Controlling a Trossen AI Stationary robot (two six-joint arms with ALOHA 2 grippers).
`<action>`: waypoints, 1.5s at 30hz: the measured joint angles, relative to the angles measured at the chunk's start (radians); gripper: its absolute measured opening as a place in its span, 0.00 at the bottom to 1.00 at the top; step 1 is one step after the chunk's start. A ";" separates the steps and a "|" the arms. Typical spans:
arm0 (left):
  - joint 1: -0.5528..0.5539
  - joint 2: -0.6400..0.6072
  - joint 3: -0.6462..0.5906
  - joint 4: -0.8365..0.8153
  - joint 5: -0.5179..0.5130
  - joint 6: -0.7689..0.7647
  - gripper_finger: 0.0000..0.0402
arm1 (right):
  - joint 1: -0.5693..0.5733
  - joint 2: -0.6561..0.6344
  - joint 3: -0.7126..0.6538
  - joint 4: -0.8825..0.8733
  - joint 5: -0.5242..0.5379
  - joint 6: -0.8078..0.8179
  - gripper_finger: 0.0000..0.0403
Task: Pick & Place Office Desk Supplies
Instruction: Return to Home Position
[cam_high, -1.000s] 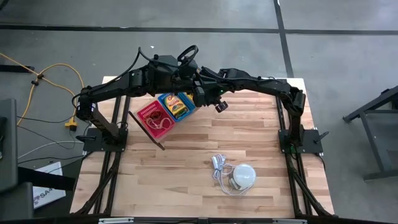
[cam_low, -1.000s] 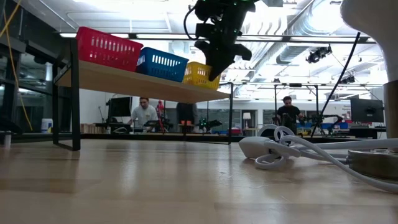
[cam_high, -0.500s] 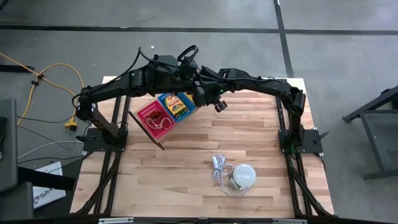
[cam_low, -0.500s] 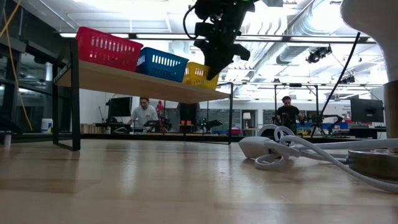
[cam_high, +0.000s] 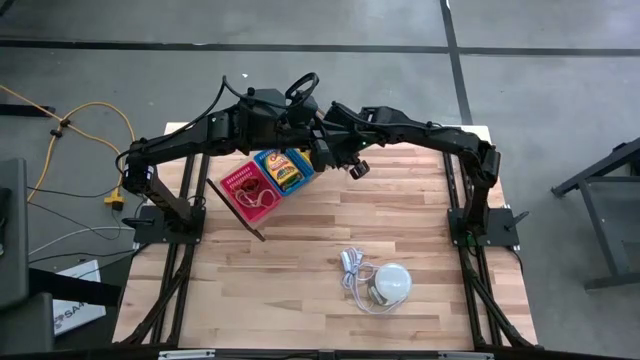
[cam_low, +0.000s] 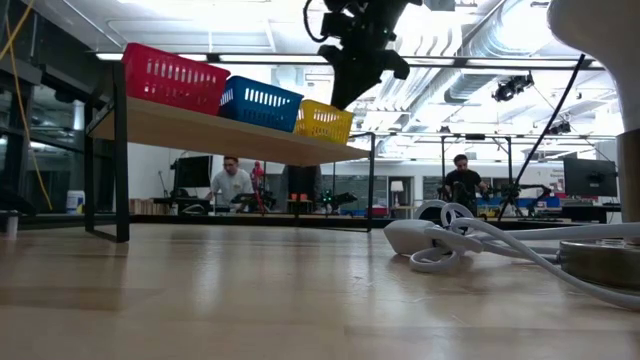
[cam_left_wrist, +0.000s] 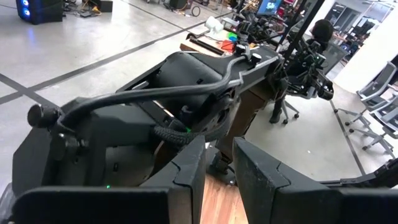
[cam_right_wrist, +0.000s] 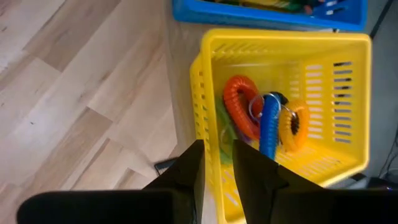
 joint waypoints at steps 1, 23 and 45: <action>0.000 0.000 0.000 0.000 0.000 0.000 0.20 | 0.000 0.000 0.000 0.000 0.000 0.002 0.17; 0.000 0.000 0.000 0.002 0.000 0.000 0.20 | -0.019 -0.059 0.000 -0.023 -0.043 0.111 0.17; 0.000 0.000 0.000 0.005 0.000 0.000 0.20 | -0.205 -0.097 0.000 -0.497 -0.215 0.907 0.17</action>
